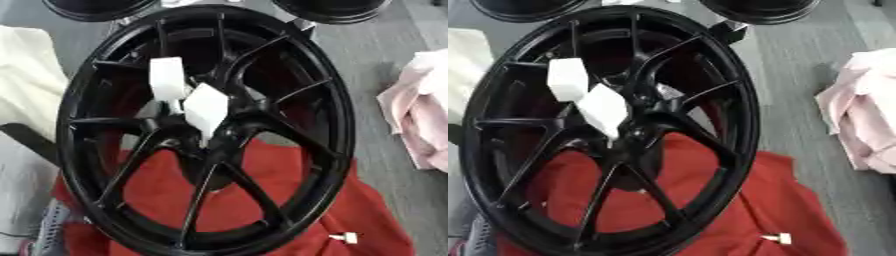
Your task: Pull the pin out of the wheel hub.
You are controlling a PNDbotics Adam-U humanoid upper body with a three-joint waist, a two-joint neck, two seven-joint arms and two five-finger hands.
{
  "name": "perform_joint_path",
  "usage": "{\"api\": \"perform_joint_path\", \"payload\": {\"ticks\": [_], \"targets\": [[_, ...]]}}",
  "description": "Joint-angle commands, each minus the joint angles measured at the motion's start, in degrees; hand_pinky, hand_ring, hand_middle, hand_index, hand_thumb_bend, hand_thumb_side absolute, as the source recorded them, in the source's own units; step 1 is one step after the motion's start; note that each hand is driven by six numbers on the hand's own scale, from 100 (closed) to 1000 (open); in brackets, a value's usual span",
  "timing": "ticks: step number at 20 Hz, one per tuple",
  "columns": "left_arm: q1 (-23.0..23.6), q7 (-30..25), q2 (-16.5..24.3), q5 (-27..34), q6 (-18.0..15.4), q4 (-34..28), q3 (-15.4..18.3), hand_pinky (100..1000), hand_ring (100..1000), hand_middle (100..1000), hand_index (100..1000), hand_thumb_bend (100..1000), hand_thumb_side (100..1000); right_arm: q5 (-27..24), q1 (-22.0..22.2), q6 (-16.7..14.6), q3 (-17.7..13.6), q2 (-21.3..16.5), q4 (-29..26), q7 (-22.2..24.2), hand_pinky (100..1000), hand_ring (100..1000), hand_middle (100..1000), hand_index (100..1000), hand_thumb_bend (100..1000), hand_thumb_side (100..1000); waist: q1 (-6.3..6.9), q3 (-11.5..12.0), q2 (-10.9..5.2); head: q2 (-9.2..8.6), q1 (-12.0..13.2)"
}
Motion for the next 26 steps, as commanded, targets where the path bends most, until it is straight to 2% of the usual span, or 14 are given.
{"api": "perform_joint_path", "payload": {"ticks": [1, 3, 6, 10, 11, 13, 18, 21, 26], "targets": [[-0.31, -0.14, 1.8, -0.24, -0.04, -0.8, 0.44, 768, 785, 754, 828, 139, 920, 4.75, -1.73, 0.88, 1.15, -5.46, -4.12, 5.92, 847, 785, 741, 778, 100, 507, -0.17, 0.0, -1.53, 0.06, -0.02], [-0.33, -0.27, 1.93, -0.3, 0.02, -0.77, 0.32, 768, 785, 754, 828, 139, 920, 7.97, -2.84, 0.96, 2.33, -7.19, -6.16, 10.72, 853, 795, 744, 788, 100, 516, -0.39, 0.09, -1.65, 0.01, -0.2], [-0.24, -0.37, 2.13, -0.35, 0.12, -0.69, 0.2, 768, 785, 754, 828, 138, 921, 12.13, -4.85, -0.41, 3.99, -9.22, -7.52, 18.75, 857, 803, 756, 794, 100, 482, -0.72, 0.24, -1.78, -0.01, -0.35], [-0.26, -0.61, 2.4, -0.36, 0.25, -0.64, -0.09, 768, 786, 754, 828, 138, 921, 15.13, -8.52, -3.4, 7.09, -11.44, -7.69, 29.74, 865, 818, 768, 805, 100, 495, -1.25, 0.54, -2.03, 0.01, -0.61], [-0.27, -0.67, 2.49, -0.38, 0.29, -0.63, -0.16, 768, 786, 754, 828, 138, 921, 15.57, -9.36, -4.16, 7.97, -11.86, -7.69, 32.14, 867, 823, 770, 808, 100, 518, -1.4, 0.6, -2.09, 0.01, -0.7], [-0.32, -0.8, 2.62, -0.37, 0.36, -0.6, -0.33, 769, 786, 754, 828, 138, 922, 16.14, -11.19, -5.66, 9.9, -12.24, -7.7, 36.35, 868, 826, 775, 809, 100, 509, -1.66, 0.69, -2.21, -0.05, -0.93], [-0.52, -1.21, 2.8, -0.38, 0.6, -0.5, -0.79, 769, 786, 754, 828, 141, 922, 16.79, -16.14, -7.7, 15.18, -11.74, -7.7, 42.97, 869, 832, 780, 813, 100, 531, -2.23, 1.2, -2.44, -0.33, -1.43], [-0.68, -1.41, 2.88, -0.36, 0.68, -0.49, -1.01, 769, 786, 754, 828, 138, 923, 16.95, -19.39, -8.8, 18.41, -10.68, -7.7, 45.41, 869, 834, 781, 815, 100, 519, -2.49, 1.45, -2.53, -0.37, -1.66], [-0.79, -1.67, 2.85, -0.29, 0.82, -0.39, -1.32, 769, 786, 754, 828, 139, 923, 16.22, -26.64, -10.17, 24.38, -6.66, -7.7, 48.37, 867, 832, 780, 815, 100, 514, -2.81, 1.73, -2.83, -0.73, -2.17]]}}
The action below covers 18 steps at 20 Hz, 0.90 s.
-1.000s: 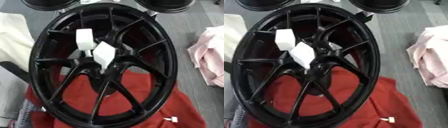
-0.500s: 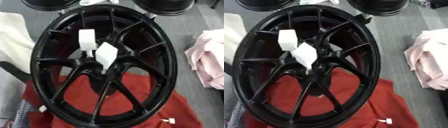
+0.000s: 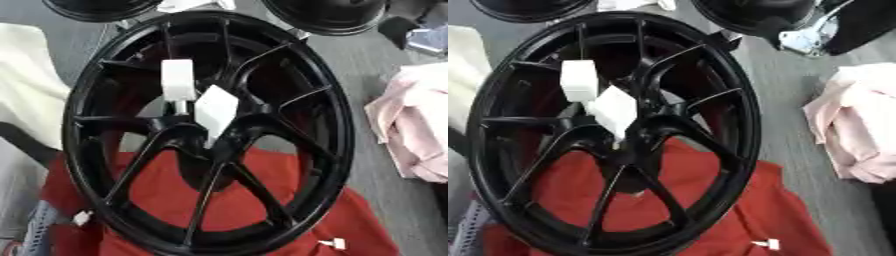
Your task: Pull the pin out of the wheel hub.
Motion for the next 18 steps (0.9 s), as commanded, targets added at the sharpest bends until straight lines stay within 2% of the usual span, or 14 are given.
{"api": "perform_joint_path", "payload": {"ticks": [1, 5, 10, 18], "targets": [[-0.81, -0.34, 2.22, -0.23, -0.03, -0.42, 0.06, 769, 786, 754, 828, 139, 923, -0.51, -4.19, -0.14, 3.09, 1.72, -0.65, 1.82, 867, 832, 780, 815, 100, 517, 0.14, 0.14, -1.85, -0.64, -0.46], [-0.76, -0.47, 2.25, -0.14, -0.02, -0.34, -0.03, 770, 786, 754, 828, 139, 923, -1.49, -9.75, 1.13, 7.61, 5.73, -0.65, 3.79, 866, 833, 781, 819, 114, 510, 0.04, 0.23, -2.1, -0.7, -0.61], [-0.84, -0.55, 2.06, 0.05, -0.05, -0.27, -0.12, 770, 786, 754, 827, 140, 923, -2.54, -14.59, 2.56, 11.7, 10.34, 0.55, 5.63, 867, 838, 789, 829, 190, 469, -0.01, 0.29, -2.4, -0.04, -1.43], [-0.98, -0.78, 1.55, 0.36, -0.01, -0.03, -0.34, 771, 786, 752, 826, 141, 922, -3.53, -18.05, 0.94, 15.74, 15.48, 5.2, 7.66, 874, 848, 795, 849, 246, 368, 0.17, 0.63, -2.97, 2.07, -3.53]]}}
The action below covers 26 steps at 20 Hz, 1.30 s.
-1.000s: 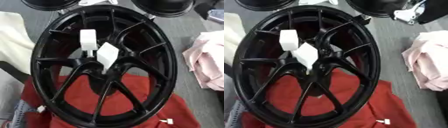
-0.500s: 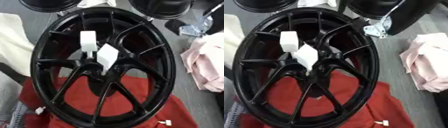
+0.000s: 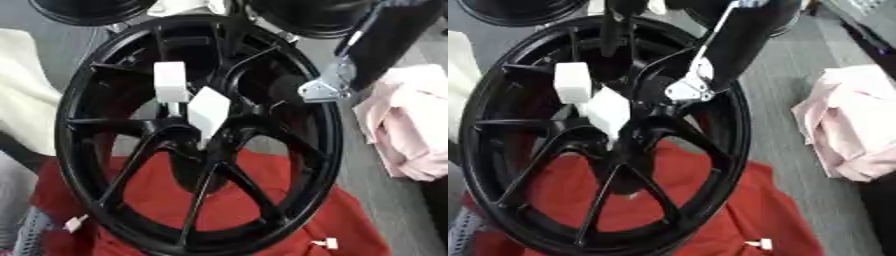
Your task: Pull the pin out of the wheel hub.
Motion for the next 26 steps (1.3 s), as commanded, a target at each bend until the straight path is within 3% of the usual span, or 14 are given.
{"api": "perform_joint_path", "payload": {"ticks": [1, 13, 20, 26], "targets": [[-0.73, -0.25, 1.5, 0.17, -0.04, -0.37, 0.31, 771, 786, 752, 826, 141, 921, -0.78, -1.7, -1.13, 0.45, 0.64, 1.14, 0.65, 876, 852, 800, 855, 259, 345, 0.48, 0.16, -1.93, 0.66, -0.74], [-0.87, -0.57, 0.91, 0.48, 0.04, -0.25, 0.04, 772, 787, 752, 825, 141, 924, 1.13, -3.95, -4.53, 3.05, 5.93, 6.06, 1.36, 886, 867, 812, 848, 280, 203, 0.7, 0.94, -1.58, 1.36, -1.23], [-1.32, -0.61, 0.56, 0.56, 0.05, -0.24, -0.02, 772, 787, 752, 824, 142, 927, 2.11, -3.71, -6.21, 4.42, 7.4, 9.05, 1.6, 885, 866, 789, 831, 295, 115, 0.49, 1.65, -0.73, 2.82, -1.13], [-1.38, -0.49, 0.38, 0.71, -0.03, -0.18, 0.11, 773, 787, 749, 822, 142, 928, 3.52, -3.57, -8.12, 5.51, 8.49, 12.4, 1.61, 892, 876, 802, 836, 306, 100, 0.51, 1.97, -0.27, 2.92, -1.88]]}}
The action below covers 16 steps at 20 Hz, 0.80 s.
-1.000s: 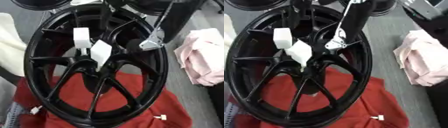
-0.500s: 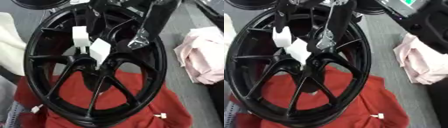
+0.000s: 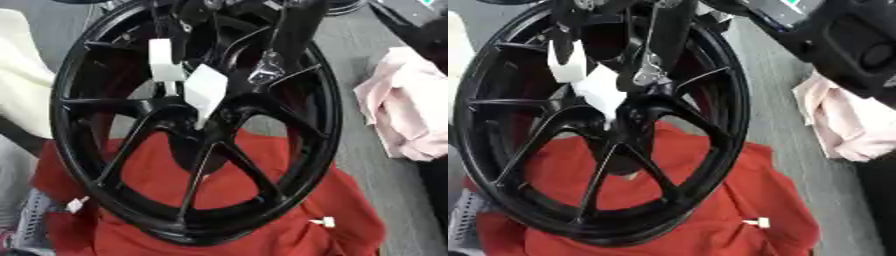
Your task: Pull the pin out of the wheel hub.
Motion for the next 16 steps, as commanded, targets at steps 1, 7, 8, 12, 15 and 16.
{"api": "perform_joint_path", "payload": {"ticks": [1, 7, 8, 12, 15, 16], "targets": [[-0.69, -0.15, 0.95, 0.13, -0.15, -0.48, 0.44, 773, 787, 749, 822, 142, 928, 0.72, -0.87, -1.08, -0.08, 0.04, 1.59, 0.0, 893, 878, 805, 835, 309, 100, 0.32, 0.16, -0.82, 0.35, -0.39], [-0.64, -0.14, 0.71, 0.21, -0.15, -0.34, 0.44, 773, 787, 748, 820, 142, 929, 0.88, -0.88, -2.39, 0.66, 0.94, 3.27, 0.0, 888, 870, 772, 821, 305, 100, 0.36, 0.26, -0.59, 0.35, -0.91], [-0.63, -0.13, 0.66, 0.2, -0.14, -0.32, 0.45, 773, 787, 748, 820, 142, 929, 0.87, -0.82, -2.51, 0.74, 1.04, 3.42, 0.0, 887, 868, 755, 822, 304, 100, 0.37, 0.31, -0.54, 0.35, -0.9], [-0.5, 0.04, 0.53, 0.16, -0.15, -0.22, 0.56, 774, 788, 747, 819, 142, 930, 1.2, -0.55, -2.95, 0.77, 1.13, 3.61, 0.0, 886, 865, 711, 823, 308, 100, 0.31, 0.46, -0.39, 0.35, -0.52], [-0.48, 0.05, 0.33, 0.2, -0.17, -0.18, 0.52, 774, 788, 746, 819, 143, 931, 1.93, -0.23, -3.24, 0.83, 1.37, 4.24, 0.0, 886, 867, 716, 822, 309, 100, 0.23, 0.62, -0.29, 0.35, -0.44], [-0.46, 0.06, 0.26, 0.21, -0.17, -0.16, 0.52, 774, 788, 746, 818, 143, 931, 2.16, -0.09, -3.38, 0.86, 1.44, 4.46, 0.0, 885, 865, 705, 823, 308, 100, 0.22, 0.67, -0.25, 0.35, -0.4]]}}
